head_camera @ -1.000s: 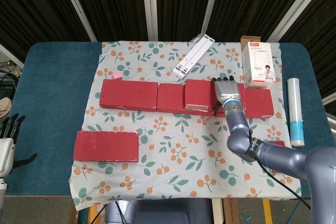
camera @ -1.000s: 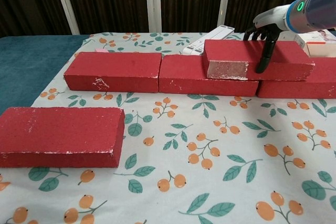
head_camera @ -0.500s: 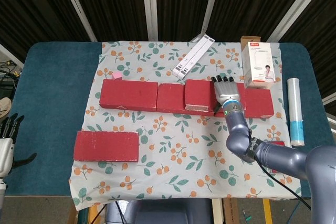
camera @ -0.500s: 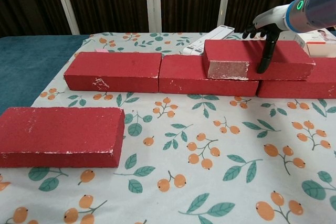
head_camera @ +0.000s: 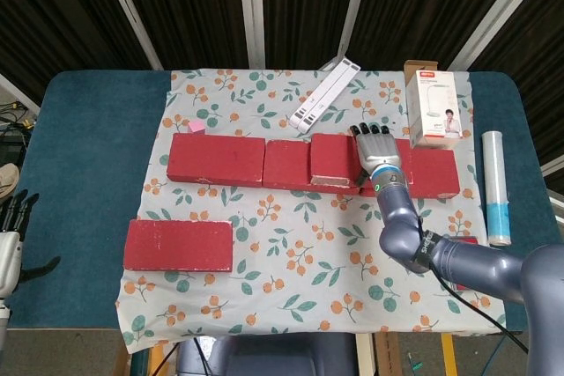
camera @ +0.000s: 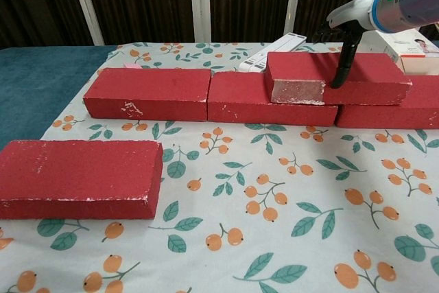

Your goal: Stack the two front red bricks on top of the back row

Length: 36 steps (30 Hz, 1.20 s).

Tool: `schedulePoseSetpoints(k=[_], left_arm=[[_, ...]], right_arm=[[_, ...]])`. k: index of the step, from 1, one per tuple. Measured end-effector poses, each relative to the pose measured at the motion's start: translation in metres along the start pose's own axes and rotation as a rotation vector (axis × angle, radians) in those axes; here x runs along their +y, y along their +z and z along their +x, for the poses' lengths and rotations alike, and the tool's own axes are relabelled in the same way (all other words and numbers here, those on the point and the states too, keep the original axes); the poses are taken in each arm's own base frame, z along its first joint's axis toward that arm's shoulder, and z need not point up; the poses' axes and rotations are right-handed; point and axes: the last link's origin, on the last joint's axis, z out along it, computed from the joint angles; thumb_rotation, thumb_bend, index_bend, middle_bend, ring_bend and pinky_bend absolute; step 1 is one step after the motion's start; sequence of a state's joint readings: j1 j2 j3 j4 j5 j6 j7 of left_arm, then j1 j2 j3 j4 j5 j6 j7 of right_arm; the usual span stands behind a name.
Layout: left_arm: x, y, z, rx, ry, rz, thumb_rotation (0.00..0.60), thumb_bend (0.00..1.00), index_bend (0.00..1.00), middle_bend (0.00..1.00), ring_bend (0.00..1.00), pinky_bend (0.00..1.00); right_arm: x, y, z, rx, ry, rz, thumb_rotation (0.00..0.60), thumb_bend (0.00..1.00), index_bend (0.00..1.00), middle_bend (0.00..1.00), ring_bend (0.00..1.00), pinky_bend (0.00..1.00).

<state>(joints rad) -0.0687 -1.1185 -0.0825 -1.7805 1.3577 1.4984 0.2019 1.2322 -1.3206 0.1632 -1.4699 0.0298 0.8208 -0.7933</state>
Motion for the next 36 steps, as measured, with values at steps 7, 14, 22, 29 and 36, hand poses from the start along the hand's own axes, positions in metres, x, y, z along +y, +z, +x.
schedulePoseSetpoints(k=[7,14,22,29,36], left_arm=[[0.0,0.001,-0.001,0.002,-0.003,-0.004,0.6,0.0,0.03,0.0,0.0,0.18],[0.003,0.0,0.0,0.012,-0.012,-0.027,0.6,0.0,0.03,0.0,0.0,0.18],[0.017,-0.007,0.005,0.039,-0.075,-0.108,0.6,0.0,0.0,0.0,0.0,0.18],[0.031,-0.004,0.027,0.011,-0.061,-0.177,0.6,0.0,0.0,0.0,0.0,0.19],[0.054,0.007,0.051,-0.07,-0.039,-0.229,0.6,0.0,0.0,0.0,0.0,0.17]], right_arm=[[0.001,-0.02,0.014,0.015,0.029,0.035,0.6,0.03,0.0,0.0,0.0,0.0],[0.016,-0.077,0.01,0.038,0.038,0.103,0.6,0.03,0.0,0.0,0.0,0.0],[0.067,-0.147,-0.025,0.183,0.06,0.144,0.6,0.03,0.0,0.0,0.0,0.0],[0.127,-0.223,-0.089,0.28,0.171,0.13,0.6,0.03,0.0,0.0,0.0,0.0],[0.164,-0.265,-0.127,0.395,0.251,0.055,0.6,0.03,0.0,0.0,0.0,0.0]])
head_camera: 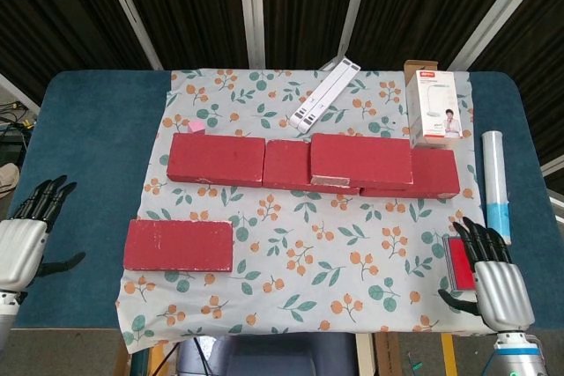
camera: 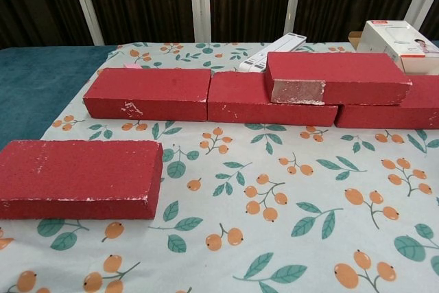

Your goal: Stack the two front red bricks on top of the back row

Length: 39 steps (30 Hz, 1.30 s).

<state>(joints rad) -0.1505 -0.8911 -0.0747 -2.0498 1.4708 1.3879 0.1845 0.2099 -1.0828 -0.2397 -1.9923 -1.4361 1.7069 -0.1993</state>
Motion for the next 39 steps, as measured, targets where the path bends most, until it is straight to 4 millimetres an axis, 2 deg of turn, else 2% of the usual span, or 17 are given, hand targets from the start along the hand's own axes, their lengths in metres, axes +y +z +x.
schedulePoseSetpoints(k=[8,16,21,27,39], left_arm=[[0.026,0.009,0.006,-0.214,0.013,-0.085,0.6,0.0,0.0,0.0,0.0,0.15],[0.05,0.018,0.011,-0.395,0.192,-0.126,0.6,0.0,0.0,0.0,0.0,0.12],[0.058,0.031,0.009,-0.454,0.254,-0.123,0.6,0.0,0.0,0.0,0.0,0.04],[0.071,0.048,-0.004,-0.509,0.209,-0.082,0.6,0.0,0.0,0.0,0.0,0.0],[0.112,0.07,-0.045,-0.602,0.185,-0.01,0.6,0.0,0.0,0.0,0.0,0.0]], right_arm=[[0.024,-0.001,0.007,0.128,-0.032,-0.048,0.6,0.03,0.0,0.0,0.0,0.0],[0.032,-0.001,0.009,0.099,0.004,-0.063,0.6,0.03,0.0,0.0,0.0,0.0],[0.03,0.0,0.005,0.057,0.021,-0.051,0.6,0.03,0.0,0.0,0.0,0.0],[0.029,0.001,0.003,0.037,0.034,-0.039,0.6,0.03,0.0,0.0,0.0,0.0],[0.031,0.005,0.0,0.009,0.045,-0.047,0.6,0.03,0.0,0.0,0.0,0.0]])
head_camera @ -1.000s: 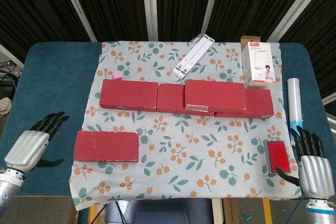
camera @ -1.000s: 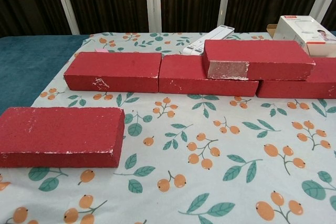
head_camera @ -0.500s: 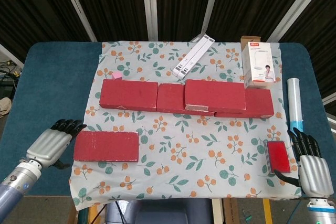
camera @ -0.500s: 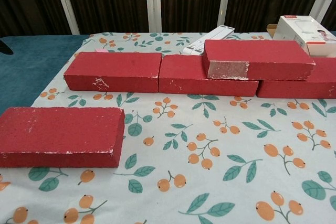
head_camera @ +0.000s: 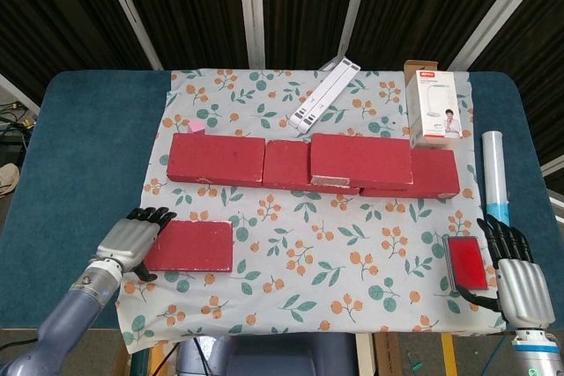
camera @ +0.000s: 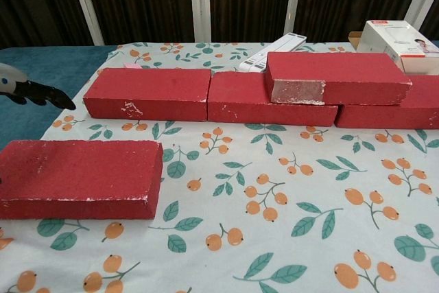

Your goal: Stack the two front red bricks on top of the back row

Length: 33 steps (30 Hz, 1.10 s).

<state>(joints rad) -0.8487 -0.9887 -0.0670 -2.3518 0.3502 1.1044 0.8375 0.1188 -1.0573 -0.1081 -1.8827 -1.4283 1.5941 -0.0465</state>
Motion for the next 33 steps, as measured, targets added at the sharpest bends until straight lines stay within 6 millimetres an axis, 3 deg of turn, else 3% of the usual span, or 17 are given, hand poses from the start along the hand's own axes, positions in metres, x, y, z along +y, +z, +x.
schedulePoseSetpoints(k=[10,33], left_arm=[[0.016,0.019,-0.019,-0.002,-0.033,0.041,0.6,0.0,0.0,0.0,0.0,0.0],[0.02,0.044,-0.042,0.047,0.013,0.095,0.6,0.0,0.0,0.0,0.0,0.0]], right_arm=[[0.003,0.003,0.001,-0.004,0.015,-0.011,0.6,0.03,0.0,0.0,0.0,0.0],[0.005,0.005,0.001,-0.009,0.02,-0.025,0.6,0.03,0.0,0.0,0.0,0.0]])
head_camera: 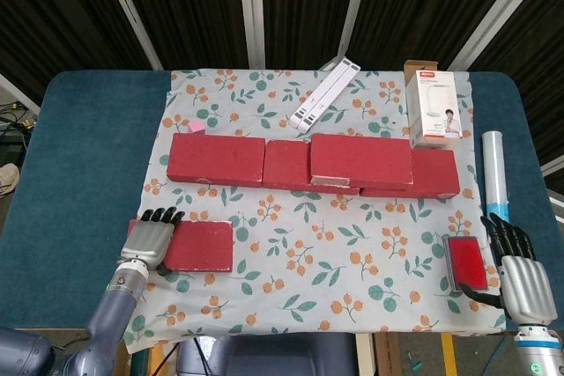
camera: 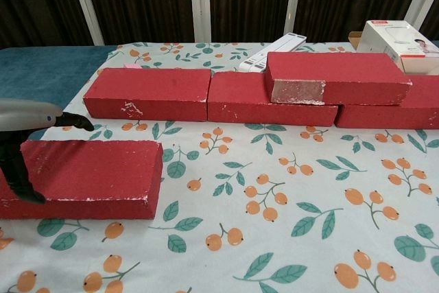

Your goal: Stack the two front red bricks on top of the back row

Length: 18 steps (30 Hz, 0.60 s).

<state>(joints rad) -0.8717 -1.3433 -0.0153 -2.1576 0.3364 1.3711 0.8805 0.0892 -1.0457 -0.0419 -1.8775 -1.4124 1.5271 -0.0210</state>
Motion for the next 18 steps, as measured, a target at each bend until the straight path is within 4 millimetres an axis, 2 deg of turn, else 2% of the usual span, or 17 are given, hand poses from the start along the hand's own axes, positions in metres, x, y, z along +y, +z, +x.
schedulePoseSetpoints(k=[18], left_arm=[[-0.001,0.011,-0.007,-0.012,0.035,0.006,0.6,0.0,0.0,0.0,0.0,0.0]], right_arm=[[-0.002,0.002,-0.004,-0.018,-0.004,-0.002,0.6,0.03,0.0,0.0,0.0,0.0]])
